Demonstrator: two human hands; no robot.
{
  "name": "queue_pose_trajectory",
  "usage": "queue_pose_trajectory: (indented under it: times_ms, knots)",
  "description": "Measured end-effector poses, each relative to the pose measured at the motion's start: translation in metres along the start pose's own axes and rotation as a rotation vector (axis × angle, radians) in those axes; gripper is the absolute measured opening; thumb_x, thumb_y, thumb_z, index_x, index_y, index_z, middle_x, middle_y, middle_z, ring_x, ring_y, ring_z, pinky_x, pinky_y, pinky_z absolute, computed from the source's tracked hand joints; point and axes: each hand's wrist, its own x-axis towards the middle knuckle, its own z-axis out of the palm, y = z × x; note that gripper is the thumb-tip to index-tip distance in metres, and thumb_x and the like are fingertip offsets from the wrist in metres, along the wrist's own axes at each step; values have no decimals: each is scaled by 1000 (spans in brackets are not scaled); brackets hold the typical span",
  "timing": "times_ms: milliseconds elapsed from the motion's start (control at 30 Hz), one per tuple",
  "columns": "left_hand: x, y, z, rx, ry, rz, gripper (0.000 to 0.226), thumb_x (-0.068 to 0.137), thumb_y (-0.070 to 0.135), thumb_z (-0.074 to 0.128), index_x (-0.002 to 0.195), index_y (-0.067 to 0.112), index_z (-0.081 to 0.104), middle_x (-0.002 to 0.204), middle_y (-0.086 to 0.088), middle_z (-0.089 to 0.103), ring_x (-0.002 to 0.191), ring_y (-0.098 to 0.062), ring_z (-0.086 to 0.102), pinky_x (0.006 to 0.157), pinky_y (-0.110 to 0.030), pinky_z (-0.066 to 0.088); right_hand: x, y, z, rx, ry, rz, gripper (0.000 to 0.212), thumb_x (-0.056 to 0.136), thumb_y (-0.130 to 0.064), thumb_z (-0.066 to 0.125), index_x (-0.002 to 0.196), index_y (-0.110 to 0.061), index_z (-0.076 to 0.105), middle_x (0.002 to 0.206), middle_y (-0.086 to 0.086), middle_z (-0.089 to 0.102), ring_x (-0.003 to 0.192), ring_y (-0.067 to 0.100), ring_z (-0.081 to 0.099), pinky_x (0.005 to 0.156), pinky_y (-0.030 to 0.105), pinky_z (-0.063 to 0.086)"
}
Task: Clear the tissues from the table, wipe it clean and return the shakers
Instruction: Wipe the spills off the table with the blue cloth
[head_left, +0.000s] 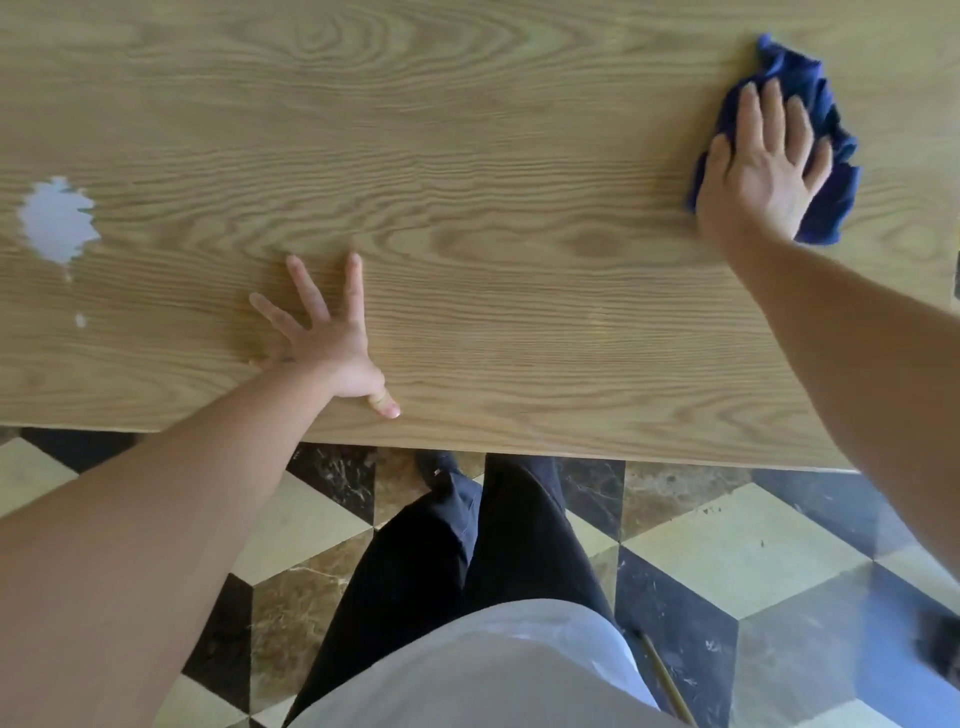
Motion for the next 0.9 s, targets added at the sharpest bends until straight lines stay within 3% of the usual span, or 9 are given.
queue_pose_trajectory:
  times_ms: [67,133,233,333,433,533,600,733,900]
  knots:
    - [-1,-1,-1,2,-2,2,170,47,44,98,122,50,-55,139,-7,-62,135,-54,-38,104,-84,14,-12,-28,8,28,22,93,60,99,-44,22,158,-30,19,166,-10,14,153,18,12,122,54,6]
    - [-1,1,-1,1,-6,2,170,47,43,98,121,50,-55,138,-7,-62,136,-54,-39,102,-85,15,-35,-62,17,13,4,34,61,99,-44,25,158,-29,20,166,-9,16,153,18,15,121,54,9]
    - [-2,1,-1,-24,-2,9,169,47,42,98,123,51,-53,138,-6,-62,136,-52,-39,103,-84,13,-98,-122,39,-45,-70,-288,61,98,-43,34,156,-26,28,164,-5,24,150,20,23,118,54,16]
    - [-4,-5,1,-26,39,37,169,43,46,98,128,55,-47,142,-2,-59,139,-49,-37,101,-85,15,-194,-158,64,-45,-218,-589,59,101,-41,32,157,-23,24,165,-3,20,152,20,16,122,52,9]
    - [-5,-12,4,11,75,54,165,42,52,96,131,56,-43,146,2,-55,142,-47,-34,102,-84,18,-254,-135,69,-75,-316,-780,58,104,-40,35,158,-25,23,166,-5,18,153,19,14,123,50,7]
    - [-4,-14,3,21,56,78,166,41,58,94,129,55,-46,144,2,-58,140,-47,-38,102,-85,15,-260,-81,60,-145,-364,-891,55,104,-41,35,157,-30,24,164,-8,22,152,17,19,123,48,12]
    - [-2,-15,3,4,43,84,166,40,59,94,129,55,-47,142,2,-60,138,-47,-40,100,-86,13,-252,-38,48,-205,-356,-879,55,102,-41,38,156,-31,29,163,-9,27,150,17,25,122,47,17]
    - [1,-15,3,-9,41,72,167,42,56,95,129,54,-47,139,1,-62,136,-47,-43,100,-86,11,-195,49,19,-272,-260,-673,56,96,-41,45,150,-31,40,157,-7,40,142,23,40,116,49,24]
    - [5,-16,8,-13,58,75,166,44,56,94,131,51,-47,139,0,-62,136,-47,-43,100,-86,11,-119,55,-2,-192,-233,-491,53,100,-36,40,152,-26,38,160,-3,35,147,24,30,119,49,17]
